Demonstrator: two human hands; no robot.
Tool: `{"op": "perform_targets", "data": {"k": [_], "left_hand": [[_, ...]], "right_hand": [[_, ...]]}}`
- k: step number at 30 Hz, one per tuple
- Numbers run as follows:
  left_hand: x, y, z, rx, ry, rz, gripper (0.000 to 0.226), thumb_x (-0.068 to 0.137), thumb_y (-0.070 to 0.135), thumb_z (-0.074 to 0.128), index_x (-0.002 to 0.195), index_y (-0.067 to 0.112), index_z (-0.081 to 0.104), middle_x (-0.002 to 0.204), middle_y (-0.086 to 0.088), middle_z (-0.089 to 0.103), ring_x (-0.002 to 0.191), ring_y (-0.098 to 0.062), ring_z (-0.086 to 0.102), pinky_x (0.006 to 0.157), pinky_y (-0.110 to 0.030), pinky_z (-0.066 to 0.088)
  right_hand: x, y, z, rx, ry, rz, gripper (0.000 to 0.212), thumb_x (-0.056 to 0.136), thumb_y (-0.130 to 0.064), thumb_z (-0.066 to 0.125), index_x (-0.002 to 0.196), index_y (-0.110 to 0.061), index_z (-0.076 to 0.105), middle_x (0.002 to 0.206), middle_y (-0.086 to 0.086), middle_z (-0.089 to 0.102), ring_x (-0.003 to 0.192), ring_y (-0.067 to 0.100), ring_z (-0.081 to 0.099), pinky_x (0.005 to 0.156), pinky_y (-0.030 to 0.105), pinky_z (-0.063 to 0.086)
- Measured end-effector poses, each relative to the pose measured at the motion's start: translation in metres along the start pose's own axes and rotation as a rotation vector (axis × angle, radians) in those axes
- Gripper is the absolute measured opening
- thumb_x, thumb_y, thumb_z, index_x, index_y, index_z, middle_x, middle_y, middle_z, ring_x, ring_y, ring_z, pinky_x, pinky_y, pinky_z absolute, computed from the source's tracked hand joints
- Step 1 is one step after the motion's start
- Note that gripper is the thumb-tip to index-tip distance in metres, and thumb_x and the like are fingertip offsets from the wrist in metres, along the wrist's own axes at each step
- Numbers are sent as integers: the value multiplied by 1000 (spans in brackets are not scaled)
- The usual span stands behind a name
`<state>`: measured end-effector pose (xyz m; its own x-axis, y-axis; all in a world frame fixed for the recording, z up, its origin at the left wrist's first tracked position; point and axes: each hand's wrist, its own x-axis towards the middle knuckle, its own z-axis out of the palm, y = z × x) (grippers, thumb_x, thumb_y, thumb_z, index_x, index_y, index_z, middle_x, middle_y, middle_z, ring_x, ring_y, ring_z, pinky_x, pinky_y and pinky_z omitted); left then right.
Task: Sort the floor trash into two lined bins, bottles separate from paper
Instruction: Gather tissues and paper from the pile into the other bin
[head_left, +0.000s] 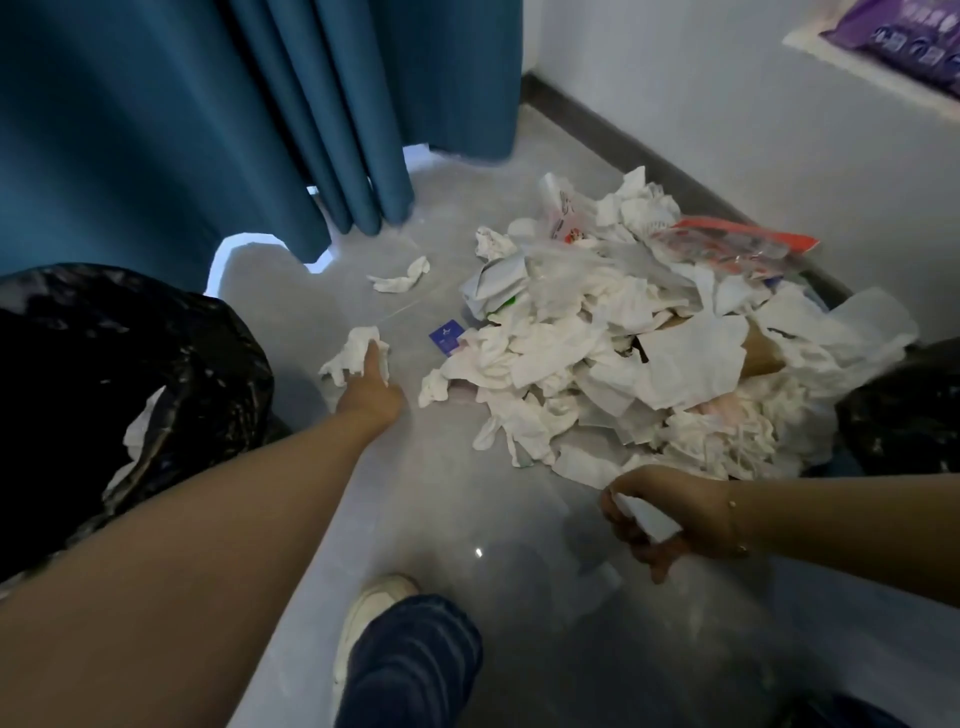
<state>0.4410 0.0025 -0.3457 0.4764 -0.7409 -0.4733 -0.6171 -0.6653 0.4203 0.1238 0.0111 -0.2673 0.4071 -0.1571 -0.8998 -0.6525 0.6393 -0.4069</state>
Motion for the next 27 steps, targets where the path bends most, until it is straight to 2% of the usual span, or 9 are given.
{"op": "perform_targets", "data": {"k": [4,7,10,12,14,16,20,23,27], "left_hand": [[11,-9,1,250,-120,29,45,95,18,43,137,8,31,137,-26,41,119,-37,47,93,-33,38],[2,-11,13,242,-84,21,34,93,19,43,124,7,41,127,-25,47,112,-38,50,88,-33,40],[-18,-17,24,258,5,104,34,95,23,42,127,12,44,125,-21,49,109,-36,52,88,-35,43],[-20,-24,15,194,111,170,45,94,20,45,138,17,36,131,-20,46,114,-37,50,93,-38,42],[-4,-31,-2,84,130,103,65,93,16,48,150,21,15,146,-21,32,127,-39,40,102,-41,36],[16,-38,-17,132,91,32,69,95,15,47,151,15,7,151,-24,22,133,-40,33,107,-41,30],[24,-51,-12,368,19,69,41,97,15,41,136,0,39,135,-27,44,123,-40,44,100,-38,35],[-2,-54,8,454,30,133,35,98,23,38,128,6,43,122,-27,50,109,-40,51,89,-39,42],[-51,-56,20,433,84,292,39,100,29,37,138,21,40,130,-13,48,110,-29,53,87,-34,44]], "right_hand": [[-21,1,-2,157,-5,-40,45,88,-49,52,57,-16,51,56,2,41,47,13,37,42,20,36],[-25,12,-5,178,29,-153,31,78,-23,71,58,-12,50,51,5,42,39,13,39,35,18,31],[-21,31,-8,278,38,-244,29,74,6,67,71,-10,43,54,8,46,44,14,45,35,19,35],[-18,39,-5,317,87,-268,26,72,16,63,78,-4,48,59,9,56,49,15,55,40,22,44],[-14,48,0,365,145,-252,22,76,18,59,89,0,57,63,10,65,50,16,62,41,22,48],[-10,54,3,439,207,-231,23,84,11,56,101,-4,61,64,9,67,46,14,59,36,20,44],[6,62,0,597,274,-206,22,96,-6,47,115,-3,56,57,8,52,31,7,36,26,13,22],[14,64,-6,670,285,-151,23,98,-23,45,107,-5,57,48,2,38,28,5,27,27,9,15],[14,65,-10,784,164,-108,42,95,-45,39,87,-7,55,43,2,35,24,8,24,30,7,15]]}}
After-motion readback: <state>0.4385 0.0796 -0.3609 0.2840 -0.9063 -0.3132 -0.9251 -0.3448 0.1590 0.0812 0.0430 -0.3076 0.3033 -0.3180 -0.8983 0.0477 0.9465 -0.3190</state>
